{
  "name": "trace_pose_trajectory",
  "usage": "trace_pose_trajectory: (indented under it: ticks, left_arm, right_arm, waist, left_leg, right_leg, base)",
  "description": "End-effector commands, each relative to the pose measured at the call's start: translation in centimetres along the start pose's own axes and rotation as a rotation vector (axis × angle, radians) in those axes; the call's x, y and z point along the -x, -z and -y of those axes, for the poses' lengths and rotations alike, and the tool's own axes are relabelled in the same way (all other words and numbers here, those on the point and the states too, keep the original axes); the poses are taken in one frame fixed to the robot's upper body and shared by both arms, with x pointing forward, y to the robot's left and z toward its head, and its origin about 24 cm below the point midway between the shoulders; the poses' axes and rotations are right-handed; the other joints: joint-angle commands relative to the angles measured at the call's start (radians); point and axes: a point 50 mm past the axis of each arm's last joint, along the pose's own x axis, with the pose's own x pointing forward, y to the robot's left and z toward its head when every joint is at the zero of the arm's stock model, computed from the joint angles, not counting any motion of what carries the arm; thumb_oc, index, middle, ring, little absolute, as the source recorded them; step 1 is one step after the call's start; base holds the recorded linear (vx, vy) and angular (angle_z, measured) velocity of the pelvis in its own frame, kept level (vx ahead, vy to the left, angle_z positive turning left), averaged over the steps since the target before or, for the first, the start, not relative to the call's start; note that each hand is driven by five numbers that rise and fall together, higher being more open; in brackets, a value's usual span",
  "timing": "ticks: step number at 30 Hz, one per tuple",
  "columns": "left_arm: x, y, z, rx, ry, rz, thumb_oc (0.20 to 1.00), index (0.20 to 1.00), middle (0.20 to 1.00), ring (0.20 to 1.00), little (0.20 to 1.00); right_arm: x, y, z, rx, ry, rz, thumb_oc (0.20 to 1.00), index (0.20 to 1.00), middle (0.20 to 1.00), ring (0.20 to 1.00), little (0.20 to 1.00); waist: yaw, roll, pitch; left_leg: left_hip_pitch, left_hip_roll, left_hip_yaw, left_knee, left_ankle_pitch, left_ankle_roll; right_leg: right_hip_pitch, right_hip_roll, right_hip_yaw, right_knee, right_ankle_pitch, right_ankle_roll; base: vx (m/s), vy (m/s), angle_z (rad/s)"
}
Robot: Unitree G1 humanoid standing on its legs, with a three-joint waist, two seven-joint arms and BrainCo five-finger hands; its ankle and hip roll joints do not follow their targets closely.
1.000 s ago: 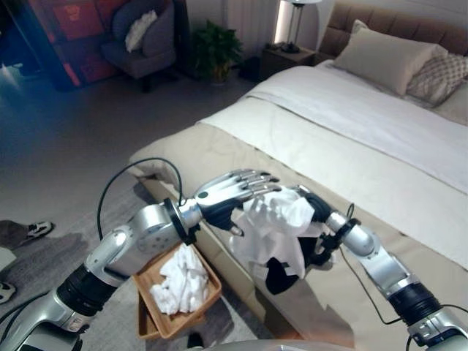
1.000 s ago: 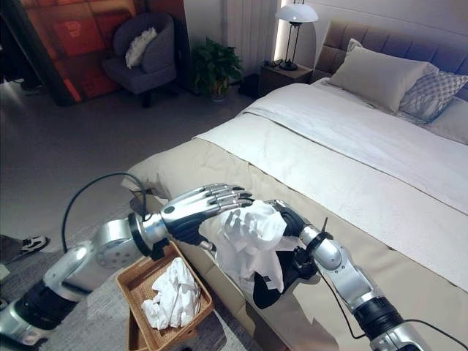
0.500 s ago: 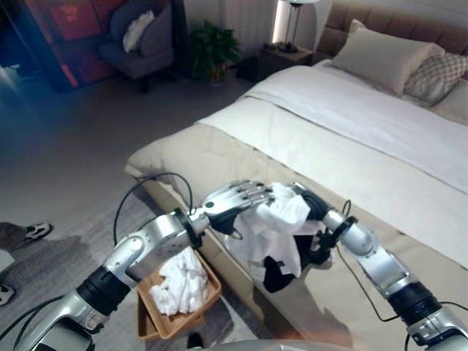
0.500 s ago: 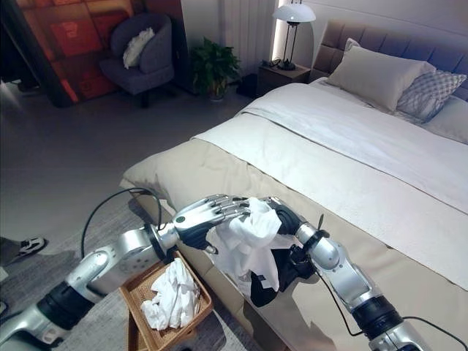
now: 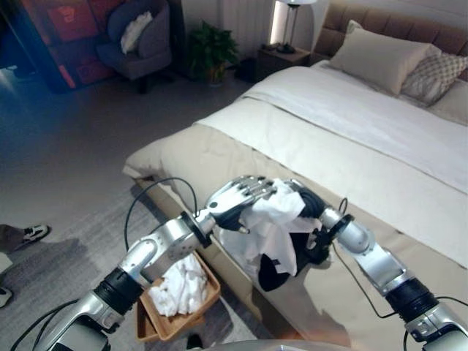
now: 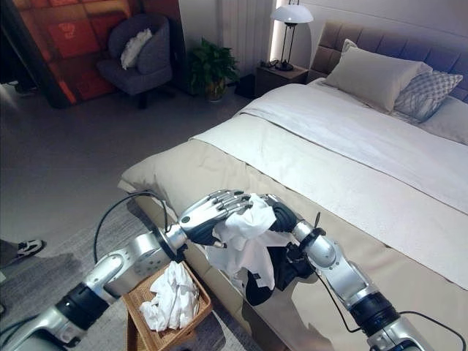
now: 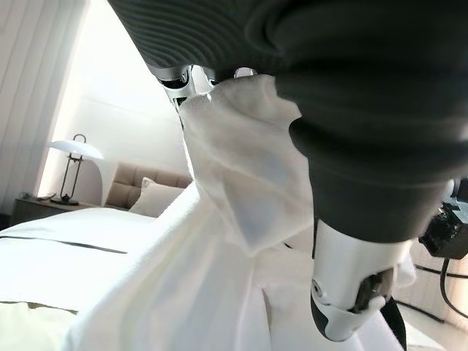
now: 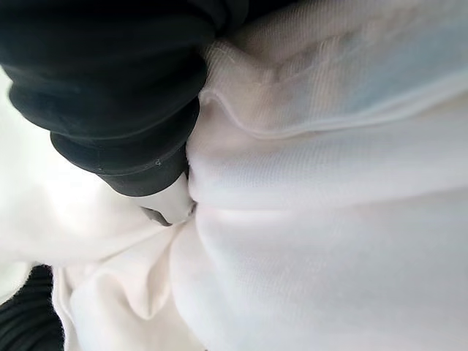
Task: Pick up clothes into the bucket
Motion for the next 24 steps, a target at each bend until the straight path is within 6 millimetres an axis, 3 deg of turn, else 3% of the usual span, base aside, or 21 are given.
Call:
trace_pose_trajectory:
  ticks: [1,13,24]
  left_arm:
    - [-2.1,-0.2,-0.2,0.034,-0.006,0.052,0.2,0.2,0.2,0.2,0.2]
    - [-0.9,0.8,0.6,0.069,0.006,-0.003,0.2,0.2,0.2,0.2,0.2]
    - [1.7,2.7,0.9,0.125,-0.041,-0.144,0.2,0.2,0.2,0.2,0.2]
  right_arm:
    - [-3.0,-8.3,1.9,-0.017,0.067,0.416,0.2,0.2,0.2,0.2,0.2]
    - [-2.8,-8.1,1.9,-0.031,0.061,0.415,0.2,0.2,0.2,0.2,0.2]
    - [-2.2,-7.4,2.2,-0.042,0.093,0.392,0.2,0.2,0.2,0.2,0.2]
  waist:
    - [-0.016,-0.051,-0.027]
    - [-0.014,-0.048,-0.03]
    - [-0.004,-0.048,-0.028]
  left_leg:
    - [0.068,-0.011,0.005,0.01,-0.101,0.009]
    - [0.074,-0.011,0.006,0.009,-0.101,0.007]
    - [0.073,-0.012,0.003,0.011,-0.101,0.006]
  right_leg:
    - [-0.096,-0.048,0.054,0.039,0.119,0.054]
    - [-0.091,-0.047,0.055,0.038,0.118,0.053]
    - [-0.088,-0.049,0.05,0.039,0.118,0.054]
  base:
    - [0.0,0.0,0.0]
    - [0.0,0.0,0.0]
    - [0.0,0.0,0.0]
